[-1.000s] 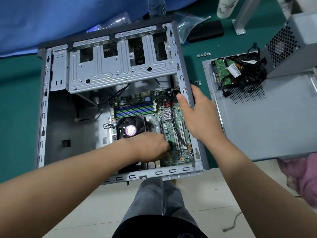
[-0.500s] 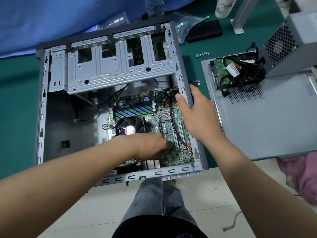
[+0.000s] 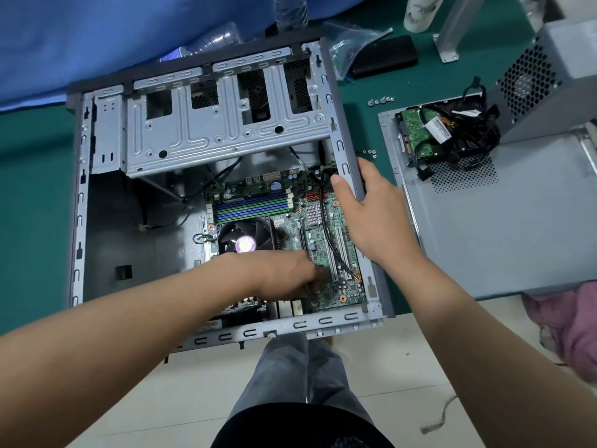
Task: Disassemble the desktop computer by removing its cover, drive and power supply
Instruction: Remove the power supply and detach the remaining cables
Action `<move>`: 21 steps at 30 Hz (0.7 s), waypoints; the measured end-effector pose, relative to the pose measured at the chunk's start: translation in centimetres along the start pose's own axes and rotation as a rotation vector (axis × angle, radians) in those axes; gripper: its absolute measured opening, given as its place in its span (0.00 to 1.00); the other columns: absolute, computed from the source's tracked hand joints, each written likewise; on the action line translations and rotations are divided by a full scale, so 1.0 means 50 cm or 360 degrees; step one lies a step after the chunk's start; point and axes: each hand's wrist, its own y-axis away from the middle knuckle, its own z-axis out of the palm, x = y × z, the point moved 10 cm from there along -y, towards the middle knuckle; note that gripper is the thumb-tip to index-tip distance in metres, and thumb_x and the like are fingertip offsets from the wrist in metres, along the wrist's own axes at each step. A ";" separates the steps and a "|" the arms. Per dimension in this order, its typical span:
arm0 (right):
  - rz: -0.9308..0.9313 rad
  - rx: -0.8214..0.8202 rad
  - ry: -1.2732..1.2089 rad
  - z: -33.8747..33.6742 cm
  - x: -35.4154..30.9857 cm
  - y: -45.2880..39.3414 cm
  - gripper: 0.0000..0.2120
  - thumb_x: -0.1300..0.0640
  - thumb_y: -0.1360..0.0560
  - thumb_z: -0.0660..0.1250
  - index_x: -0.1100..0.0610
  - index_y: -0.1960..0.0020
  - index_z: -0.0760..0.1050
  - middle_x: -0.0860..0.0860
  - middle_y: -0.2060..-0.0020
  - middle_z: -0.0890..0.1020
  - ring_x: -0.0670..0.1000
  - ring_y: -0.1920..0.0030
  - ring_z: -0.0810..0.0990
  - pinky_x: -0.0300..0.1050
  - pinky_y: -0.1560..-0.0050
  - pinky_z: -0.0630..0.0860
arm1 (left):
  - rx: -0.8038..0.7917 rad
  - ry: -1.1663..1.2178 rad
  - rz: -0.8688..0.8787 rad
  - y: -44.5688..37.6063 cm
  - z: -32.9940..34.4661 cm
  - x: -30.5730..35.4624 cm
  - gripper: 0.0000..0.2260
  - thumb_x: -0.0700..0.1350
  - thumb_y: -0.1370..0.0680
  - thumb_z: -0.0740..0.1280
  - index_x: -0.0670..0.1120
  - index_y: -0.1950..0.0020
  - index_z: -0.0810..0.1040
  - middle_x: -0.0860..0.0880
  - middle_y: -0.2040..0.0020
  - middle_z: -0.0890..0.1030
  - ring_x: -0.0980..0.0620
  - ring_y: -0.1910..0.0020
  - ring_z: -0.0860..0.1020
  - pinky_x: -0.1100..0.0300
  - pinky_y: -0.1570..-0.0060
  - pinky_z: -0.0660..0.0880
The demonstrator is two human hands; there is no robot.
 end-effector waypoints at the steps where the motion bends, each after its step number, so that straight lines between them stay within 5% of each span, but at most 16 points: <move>1: 0.0001 -0.0002 -0.0004 0.000 -0.001 0.000 0.24 0.43 0.21 0.56 0.53 0.29 0.65 0.53 0.42 0.79 0.55 0.45 0.77 0.45 0.46 0.72 | 0.0009 -0.0019 -0.0013 0.000 -0.003 0.000 0.10 0.42 0.18 0.60 0.39 0.43 0.76 0.43 0.52 0.79 0.44 0.56 0.77 0.51 0.53 0.75; 6: 0.0001 -0.0003 -0.0021 -0.002 -0.003 0.002 0.23 0.44 0.21 0.56 0.53 0.29 0.65 0.54 0.45 0.79 0.56 0.47 0.77 0.46 0.47 0.73 | 0.0131 -0.0082 -0.0092 0.001 -0.019 0.004 0.14 0.49 0.18 0.59 0.39 0.45 0.75 0.43 0.58 0.75 0.45 0.62 0.70 0.55 0.63 0.66; 11: -0.0001 0.0000 -0.0010 -0.002 -0.004 0.003 0.23 0.43 0.21 0.56 0.53 0.29 0.66 0.53 0.44 0.79 0.55 0.47 0.78 0.44 0.49 0.72 | 0.0164 -0.0152 -0.0174 -0.007 -0.022 -0.003 0.17 0.50 0.17 0.56 0.37 0.47 0.77 0.46 0.63 0.71 0.42 0.62 0.74 0.54 0.64 0.68; 21: 0.0009 -0.0002 -0.0012 -0.001 -0.001 0.003 0.25 0.43 0.21 0.56 0.54 0.29 0.65 0.54 0.44 0.79 0.56 0.46 0.77 0.45 0.48 0.72 | 0.0019 -0.0016 -0.0018 -0.001 -0.001 -0.004 0.10 0.44 0.18 0.60 0.40 0.43 0.77 0.42 0.51 0.80 0.44 0.54 0.78 0.50 0.52 0.76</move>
